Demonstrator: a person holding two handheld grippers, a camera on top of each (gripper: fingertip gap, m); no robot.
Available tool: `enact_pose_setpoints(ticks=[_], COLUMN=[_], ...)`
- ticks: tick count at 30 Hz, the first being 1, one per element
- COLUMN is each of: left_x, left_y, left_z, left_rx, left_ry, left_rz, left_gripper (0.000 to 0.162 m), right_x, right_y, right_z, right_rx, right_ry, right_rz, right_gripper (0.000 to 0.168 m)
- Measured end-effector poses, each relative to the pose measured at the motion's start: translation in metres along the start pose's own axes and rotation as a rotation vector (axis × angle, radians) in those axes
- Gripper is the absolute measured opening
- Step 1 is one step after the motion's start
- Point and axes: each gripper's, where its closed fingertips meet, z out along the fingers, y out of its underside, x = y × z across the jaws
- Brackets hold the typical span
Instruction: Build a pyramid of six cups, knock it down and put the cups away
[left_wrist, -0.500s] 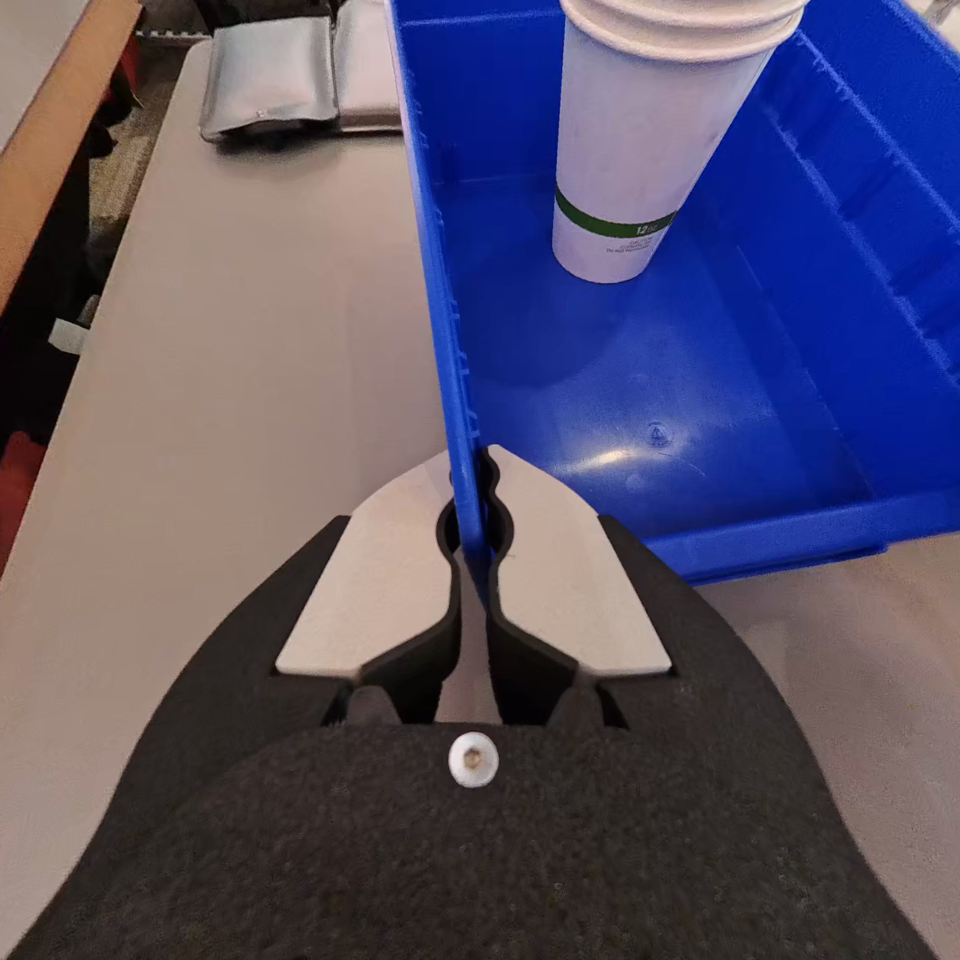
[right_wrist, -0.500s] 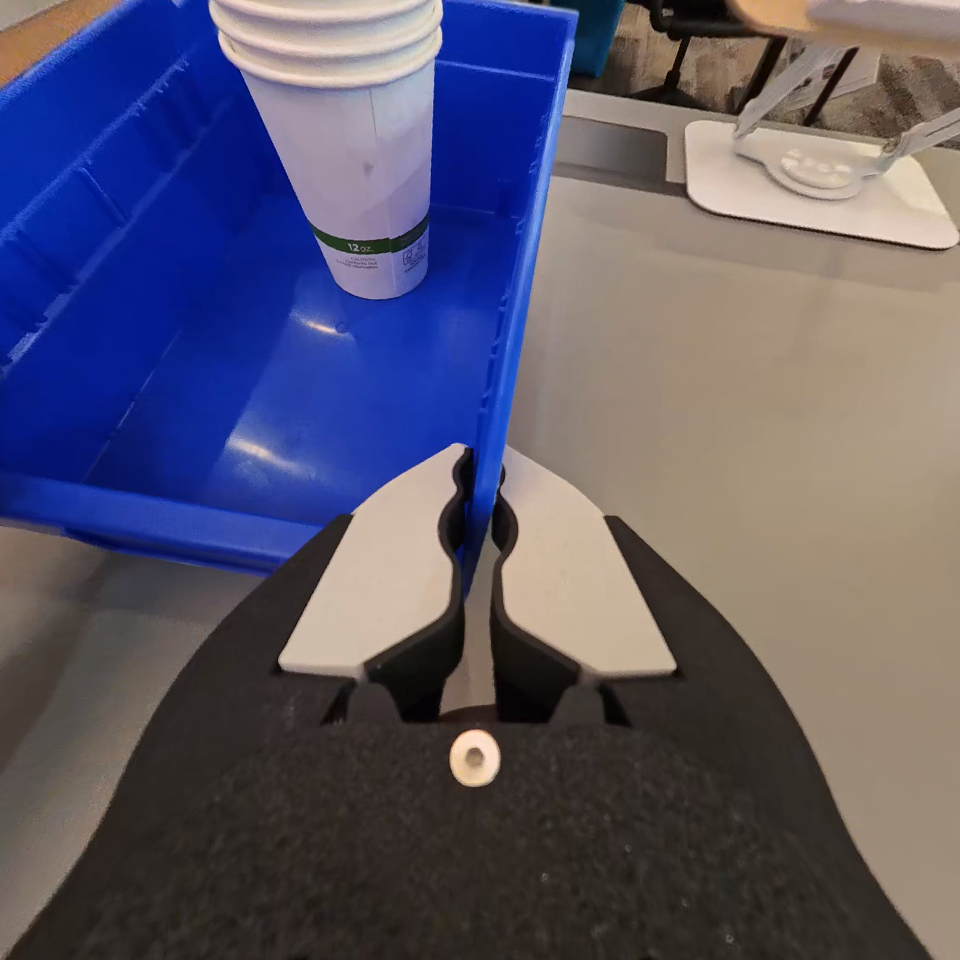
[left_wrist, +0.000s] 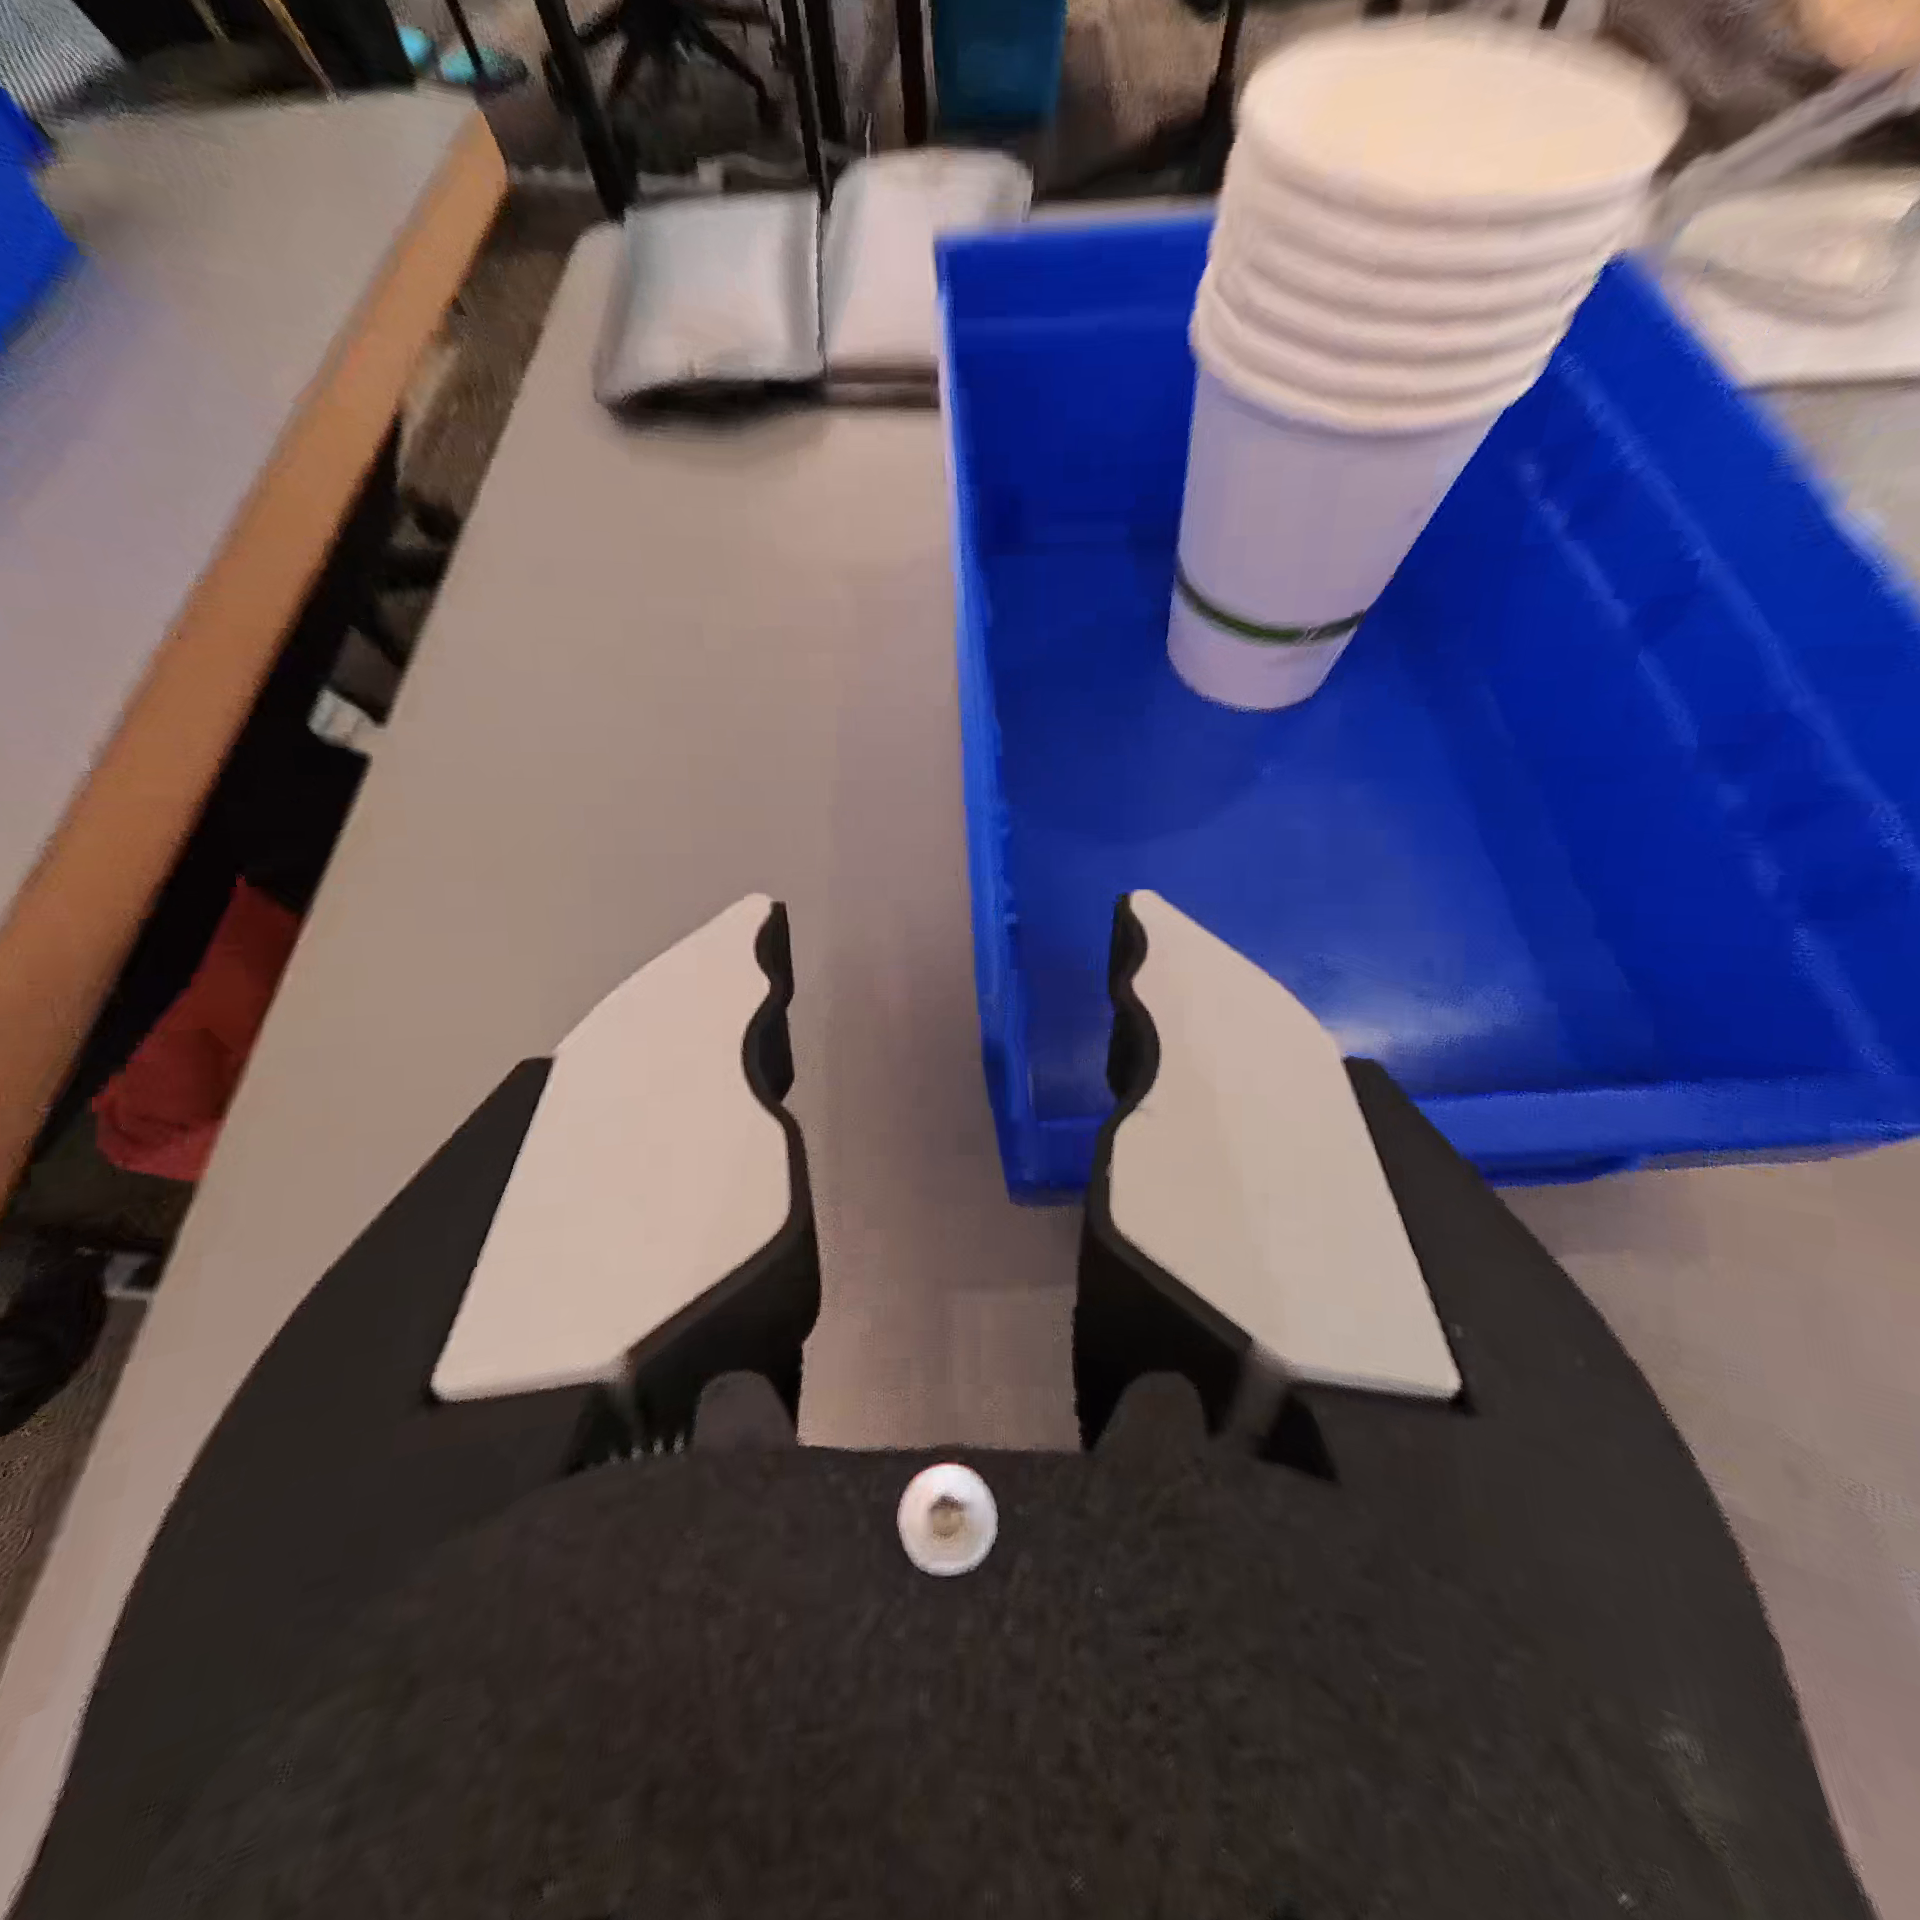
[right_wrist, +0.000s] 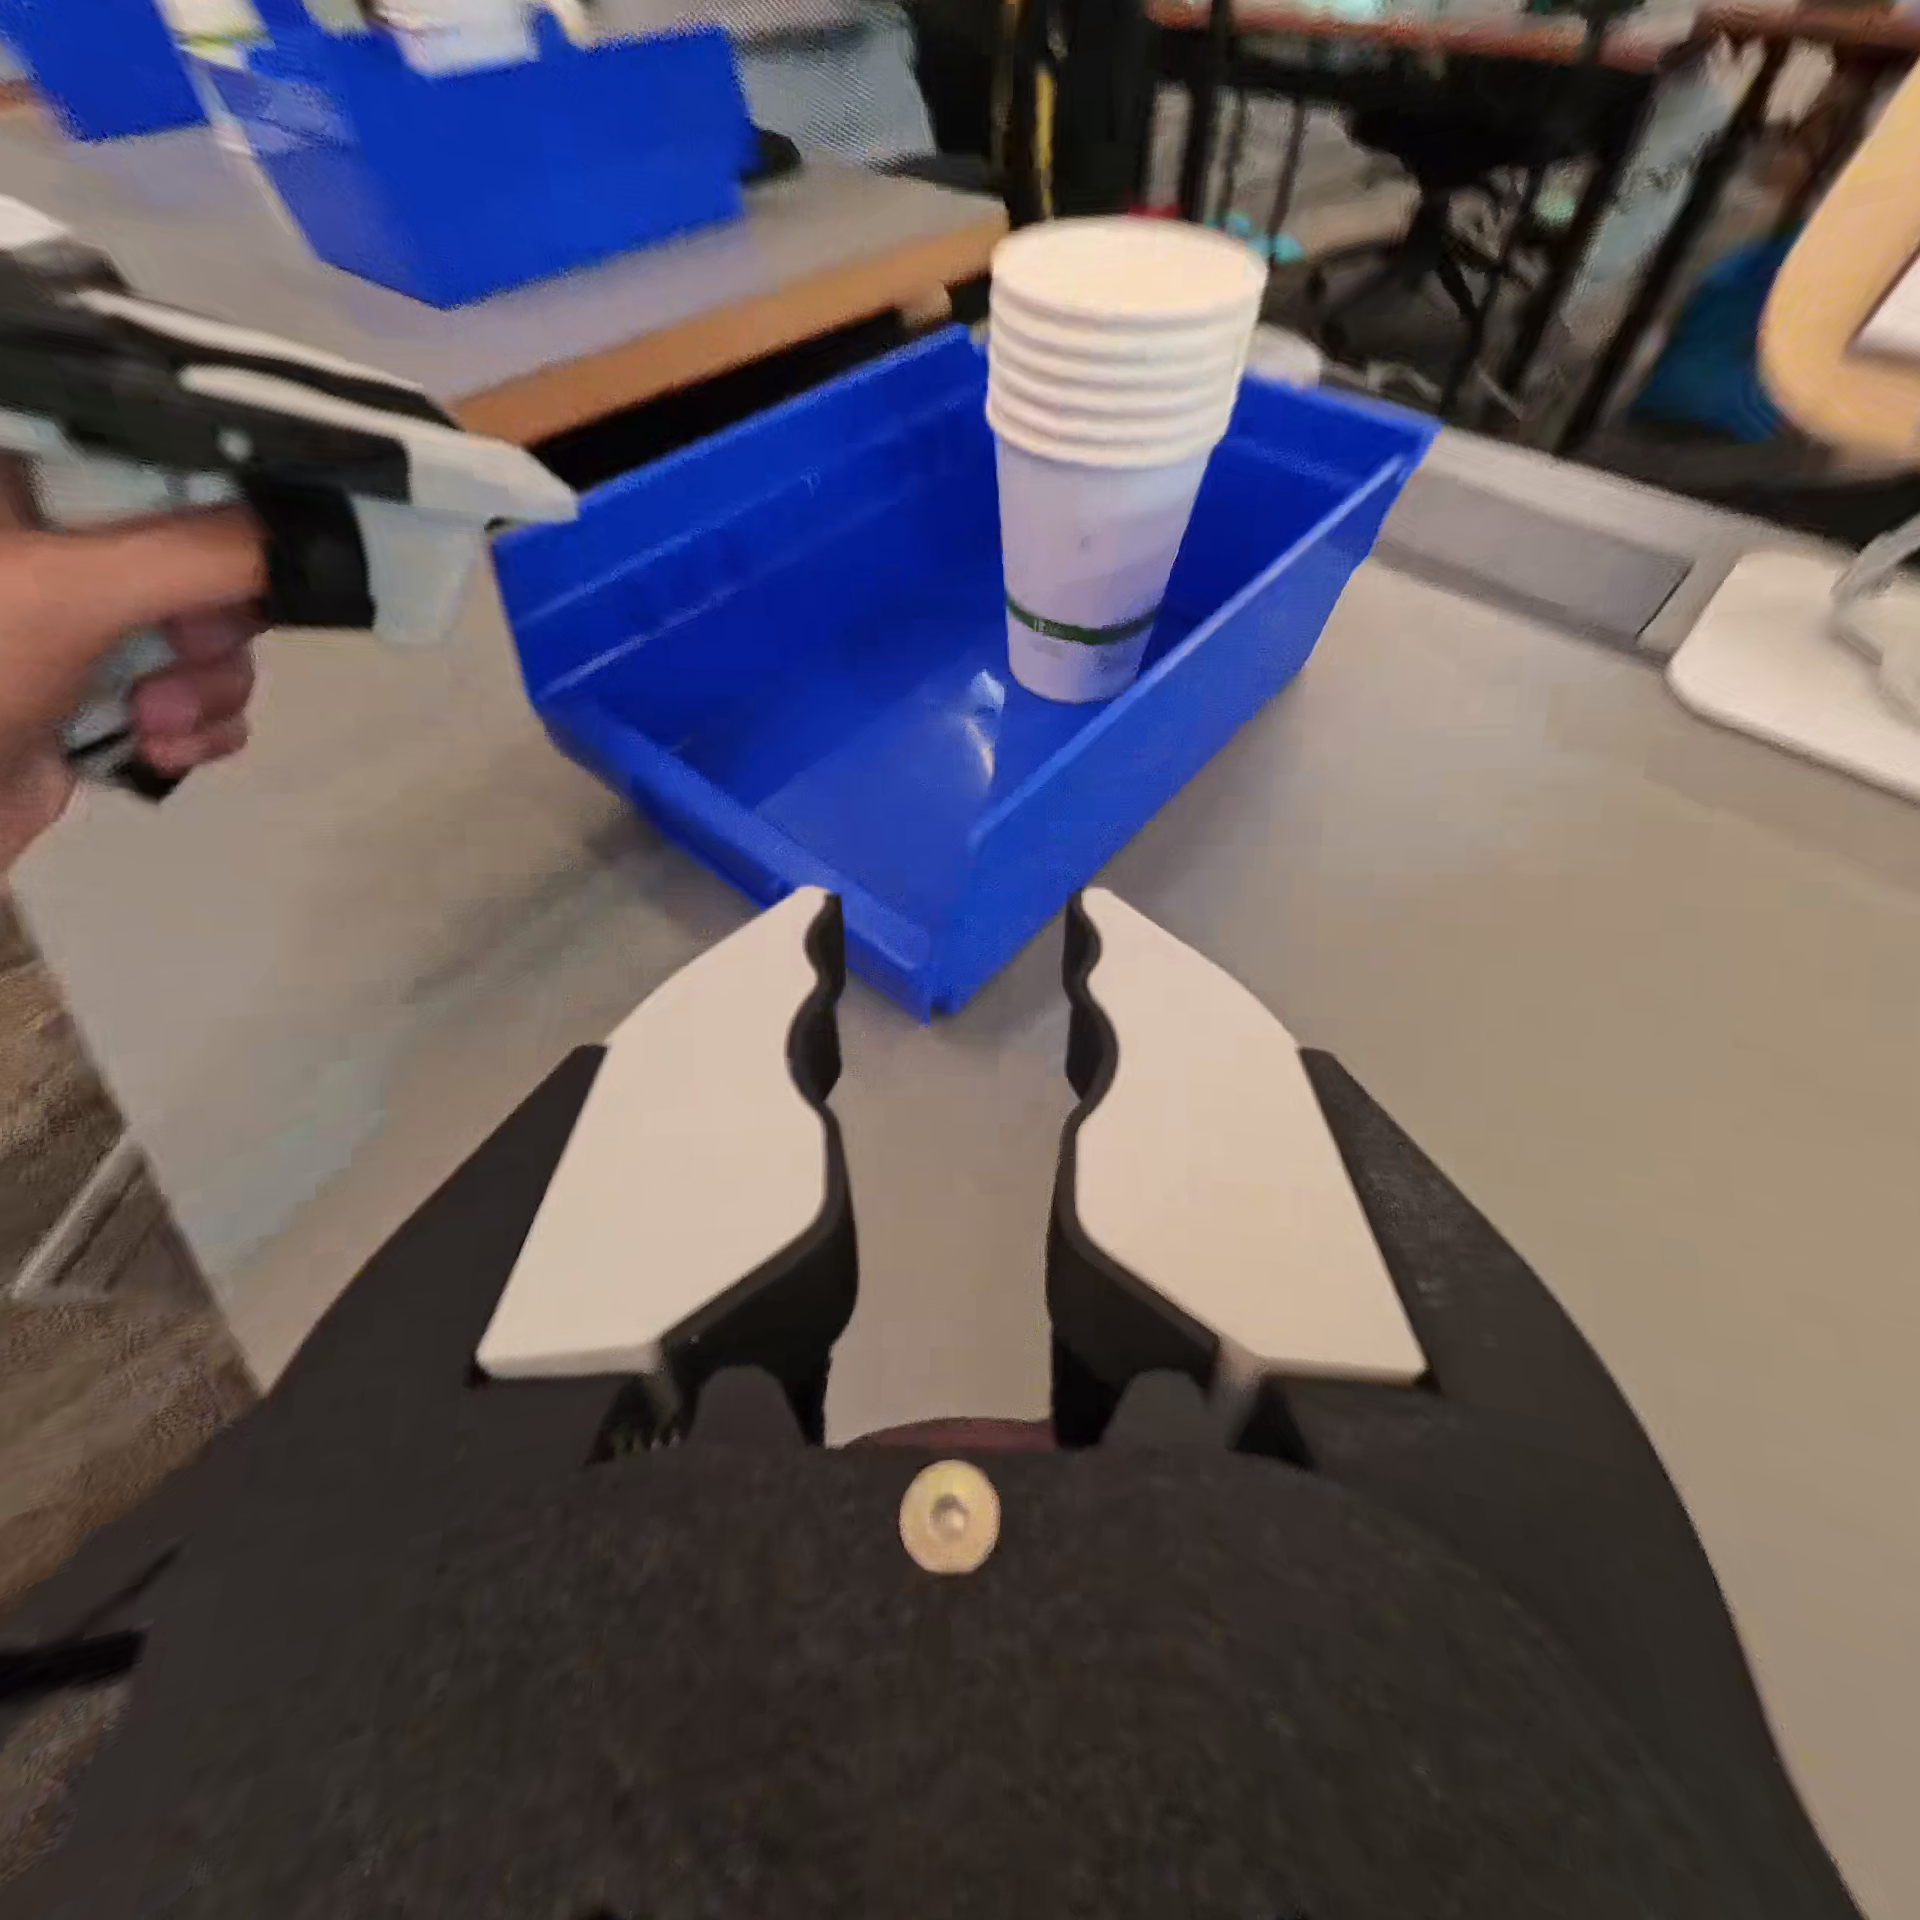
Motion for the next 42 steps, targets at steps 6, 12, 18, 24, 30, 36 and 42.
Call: enact_pose_setpoints(ticks=[6,12,18,24,30,36,42], left_x=[0.069,0.167,0.167,0.148,0.154,0.157,0.159], left_y=[-0.042,0.001,0.052,0.06,0.062,0.065,0.066], left_z=[-0.059,-0.074,-0.057,-0.043,-0.041,-0.041,-0.043], left_rx=[0.167,0.231,0.182,0.149,0.14,0.125,0.125], left_ry=[0.099,0.219,0.145,0.092,0.111,0.138,0.153], left_rz=[-0.034,-0.075,-0.079,-0.049,-0.05,-0.077,-0.087], left_gripper=[0.063,0.056,0.059,0.061,0.061,0.063,0.063], right_x=[0.115,0.252,0.315,0.333,0.339,0.339,0.337], right_y=[0.002,0.066,0.16,0.175,0.173,0.171,0.172], right_z=[-0.141,-0.256,-0.304,-0.307,-0.312,-0.31,-0.307], right_rx=[0.12,0.232,0.033,0.01,0.023,0.029,0.04], right_ry=[0.096,0.382,0.646,0.663,0.696,0.69,0.664], right_rz=[-0.107,0.125,0.161,0.233,0.211,0.206,0.222], right_gripper=[0.046,0.059,0.066,0.066,0.064,0.062,0.06])
